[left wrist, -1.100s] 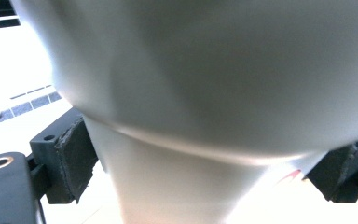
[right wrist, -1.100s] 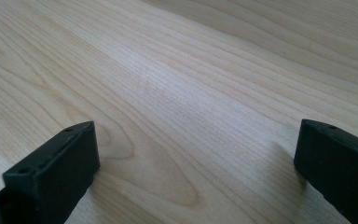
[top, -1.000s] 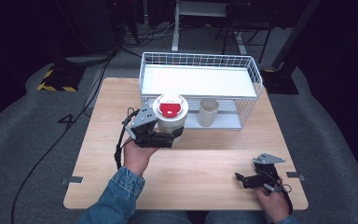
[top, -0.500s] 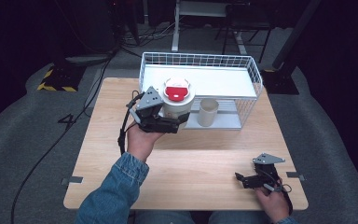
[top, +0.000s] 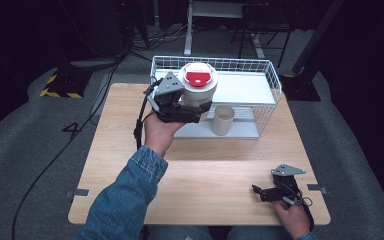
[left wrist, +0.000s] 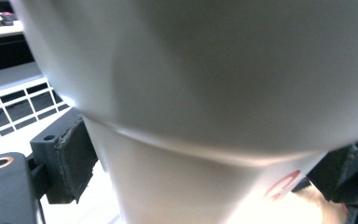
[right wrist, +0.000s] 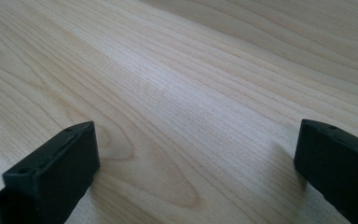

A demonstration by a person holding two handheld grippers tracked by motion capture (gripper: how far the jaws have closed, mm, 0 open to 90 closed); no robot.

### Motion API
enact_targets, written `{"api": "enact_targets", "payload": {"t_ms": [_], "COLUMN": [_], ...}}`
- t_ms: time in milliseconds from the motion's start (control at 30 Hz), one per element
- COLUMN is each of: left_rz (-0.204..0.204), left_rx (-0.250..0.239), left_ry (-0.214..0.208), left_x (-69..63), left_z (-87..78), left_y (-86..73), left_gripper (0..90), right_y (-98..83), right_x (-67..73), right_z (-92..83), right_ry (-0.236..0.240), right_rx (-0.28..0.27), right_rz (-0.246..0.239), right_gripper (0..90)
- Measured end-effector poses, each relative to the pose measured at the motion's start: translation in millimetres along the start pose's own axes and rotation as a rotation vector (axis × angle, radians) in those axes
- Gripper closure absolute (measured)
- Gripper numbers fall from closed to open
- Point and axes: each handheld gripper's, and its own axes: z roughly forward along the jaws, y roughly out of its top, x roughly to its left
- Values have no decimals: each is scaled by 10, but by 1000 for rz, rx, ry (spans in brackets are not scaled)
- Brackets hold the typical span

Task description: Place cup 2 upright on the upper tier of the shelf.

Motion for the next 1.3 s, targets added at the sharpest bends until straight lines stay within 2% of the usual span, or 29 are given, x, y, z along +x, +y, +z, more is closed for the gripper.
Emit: {"api": "enact_targets", "payload": {"t_ms": [233,600,800,867,1000,1167,1300], "left_rz": [6,-4,1,-10,-19,-19,-34], "left_rx": [-8,-31,-32,-32,-42,-33,-15], "left_ry": [35,54,86,84,115,157,164], "left_x": [58,164,219,253,309,363,412], "left_z": [122,337,496,556,654,771,848], "left_y": [138,298,354,367,392,423,432], "left_gripper": [103,103,103,103,103,103,103], "right_y": [0,3,3,3,3,3,6], "right_x": [0,0,2,2,2,2,5], "right_z": [0,2,3,3,3,4,6], "right_ry": [0,0,3,1,1,2,2], "right_rx": [0,1,-1,-2,-2,-2,-2], "right_rz": [0,-4,0,1,1,1,3], "right_gripper": [0,1,1,1,1,1,1]}}
